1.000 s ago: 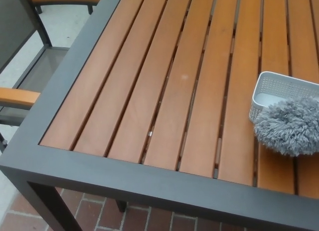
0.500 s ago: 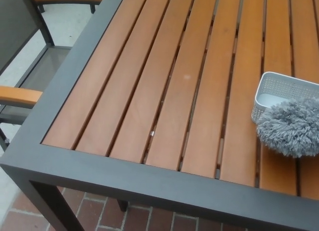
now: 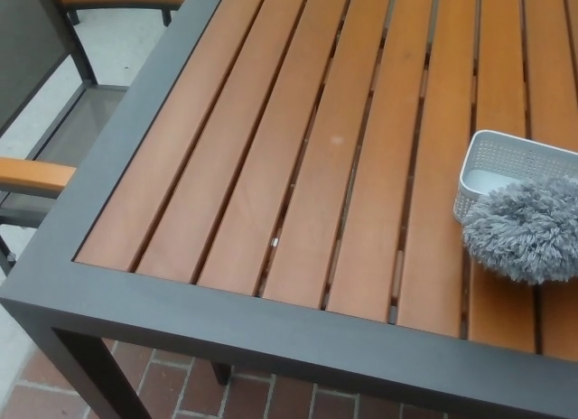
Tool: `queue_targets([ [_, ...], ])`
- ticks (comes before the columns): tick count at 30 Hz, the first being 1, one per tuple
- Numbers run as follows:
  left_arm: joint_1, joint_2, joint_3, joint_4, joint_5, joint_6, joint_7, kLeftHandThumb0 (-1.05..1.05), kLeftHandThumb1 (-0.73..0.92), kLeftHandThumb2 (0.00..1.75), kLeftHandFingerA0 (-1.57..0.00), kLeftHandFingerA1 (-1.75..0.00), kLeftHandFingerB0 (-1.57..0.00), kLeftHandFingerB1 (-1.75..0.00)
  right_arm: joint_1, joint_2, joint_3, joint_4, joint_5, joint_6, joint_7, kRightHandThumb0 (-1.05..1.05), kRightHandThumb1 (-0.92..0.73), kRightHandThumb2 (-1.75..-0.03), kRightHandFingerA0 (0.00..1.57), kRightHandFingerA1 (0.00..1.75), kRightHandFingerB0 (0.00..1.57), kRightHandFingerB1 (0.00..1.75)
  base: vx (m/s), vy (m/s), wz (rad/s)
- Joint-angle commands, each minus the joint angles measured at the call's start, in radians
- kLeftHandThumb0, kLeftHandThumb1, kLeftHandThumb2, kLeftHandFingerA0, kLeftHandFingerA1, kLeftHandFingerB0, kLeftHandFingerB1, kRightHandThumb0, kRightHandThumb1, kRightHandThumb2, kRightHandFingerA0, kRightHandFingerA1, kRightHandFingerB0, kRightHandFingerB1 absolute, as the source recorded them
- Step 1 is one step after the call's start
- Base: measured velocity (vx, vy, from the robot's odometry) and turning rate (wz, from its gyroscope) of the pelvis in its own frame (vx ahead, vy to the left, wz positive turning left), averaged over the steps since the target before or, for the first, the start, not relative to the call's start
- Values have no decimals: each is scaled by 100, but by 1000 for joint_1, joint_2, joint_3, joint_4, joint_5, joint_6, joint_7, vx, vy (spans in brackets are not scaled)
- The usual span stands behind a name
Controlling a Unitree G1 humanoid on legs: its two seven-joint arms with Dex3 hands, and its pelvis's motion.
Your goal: The robot uses its right hand to pick up the grey duster kept on the edge of the round table outside, turn around and walk towards the square table and place the duster in a container kept on the middle of the desk
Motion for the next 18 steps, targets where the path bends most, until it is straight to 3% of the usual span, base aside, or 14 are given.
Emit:
queue_targets([
  [1, 1, 54, 70, 0, -85, -81, -61, -56, 30, 77, -116, -78, -96, -79, 320, 92, -1095, -156, 219, 98, -73, -63, -59, -60, 3, 37, 13, 33, 0, 0, 0],
  [3, 2, 54, 71, 0, -84, -81, -61, -56, 30, 77, -116, -78, -96, -79, 328, 92, -1097, -157, 225, 98, -76, -63, -59, -60, 3, 37, 13, 33, 0, 0, 0],
  [4, -12, 55, 82, 8, -95, -93, -65, -72, 39, 67, -116, -80, -105, -79, 381, 165, -1155, -81, 264, 4, -286, -55, -72, -61, 69, 67, 36, 43, 0, 0, 0],
  [5, -12, 55, 82, 8, -95, -93, -65, -72, 39, 67, -116, -80, -105, -79, 381, 165, -1155, -81, 264, 4, -286, -55, -72, -61, 69, 67, 36, 43, 0, 0, 0],
  [6, -35, 55, 97, 25, -107, -117, -67, -73, 40, 68, -115, -82, -106, -79, 489, 307, -1254, 41, 334, -185, -641, -57, -74, -62, 71, 75, 34, 48, 0, 0, 0],
  [9, -37, 54, 98, 27, -103, -120, -66, -73, 40, 68, -115, -82, -106, -79, 505, 320, -1259, 46, 344, -210, -659, -57, -74, -62, 71, 75, 34, 48, 0, 0, 0],
  [10, -54, 50, 108, 26, -111, -117, -65, -74, 43, 71, -106, -91, -96, -85, 587, 396, -1206, 145, 296, -443, -859, -48, -74, -62, 59, 86, 33, 57, 0, 0, 0],
  [11, -67, 47, 116, 26, -117, -115, -63, -74, 43, 71, -106, -91, -96, -85, 647, 452, -1167, 219, 259, -618, -1007, -48, -74, -62, 59, 86, 33, 57, 0, 0, 0],
  [13, -89, 41, 127, 26, -125, -111, -62, -74, 43, 74, -105, -91, -96, -86, 756, 523, -1057, 292, 139, -830, -1225, -53, -75, -62, 58, 80, 38, 50, 0, 0, 0],
  [14, -101, 37, 132, 21, -128, -107, -61, -74, 43, 74, -105, -91, -96, -86, 816, 537, -964, 292, 33, -873, -1318, -53, -75, -62, 58, 80, 38, 50, 0, 0, 0],
  [18, -106, 36, 134, 16, -129, -104, -62, -74, 43, 74, -105, -91, -96, -86, 831, 532, -935, 301, 5, -881, -1360, -53, -75, -62, 58, 80, 38, 50, 0, 0, 0],
])
